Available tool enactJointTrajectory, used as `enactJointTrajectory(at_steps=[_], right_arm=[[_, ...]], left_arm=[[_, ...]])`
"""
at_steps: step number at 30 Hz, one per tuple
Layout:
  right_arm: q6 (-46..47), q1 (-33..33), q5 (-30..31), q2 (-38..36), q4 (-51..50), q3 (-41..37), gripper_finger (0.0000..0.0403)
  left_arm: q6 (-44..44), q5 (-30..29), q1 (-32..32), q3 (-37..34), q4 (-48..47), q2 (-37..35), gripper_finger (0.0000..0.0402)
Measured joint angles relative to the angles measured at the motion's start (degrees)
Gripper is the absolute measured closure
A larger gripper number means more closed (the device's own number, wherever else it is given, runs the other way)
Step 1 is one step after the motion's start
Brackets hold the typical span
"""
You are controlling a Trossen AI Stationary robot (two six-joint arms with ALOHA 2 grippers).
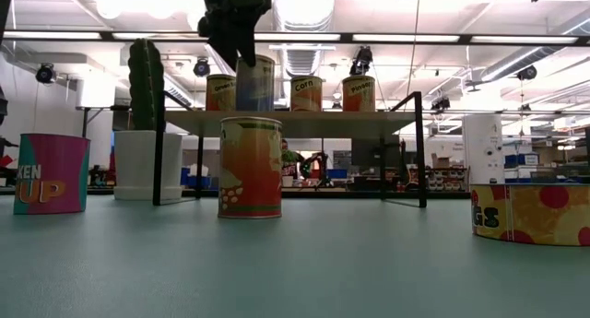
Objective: Pick and place cans onto a shelf
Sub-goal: Put the canned peas on the shelf
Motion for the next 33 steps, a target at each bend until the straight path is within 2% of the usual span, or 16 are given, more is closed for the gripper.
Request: enactJointTrajectory(at_steps=[8, 15, 17, 25, 33], right_arm=[[0.00, 0.00, 0.00, 0.00, -0.34, 0.00, 0.0047], [-0.39, 0.00, 0.00, 0.00, -0.34, 0.00, 0.0047], [-0.43, 0.00, 0.00, 0.00, -0.34, 0.00, 0.0047], [-0.46, -0.02, 0.00, 0.00, -0.38, 0.00, 0.0047], [-0.44, -0.01, 0.00, 0.00, -0.80, 0.00, 0.0047]], left_arm=[[2.42, -0.14, -0.40, 0.00, -0.07, -1.44, 0.0066], [3.55, -0.38, -3.41, 0.02, -0.03, -5.48, 0.0089], [4.04, -2.25, -5.43, 0.02, 0.05, -6.91, 0.0092], [5.97, -17.45, -17.44, -1.68, 1.72, -10.29, 0.0093], [14.00, -13.62, -28.94, -6.94, 7.03, -12.04, 0.0093]])
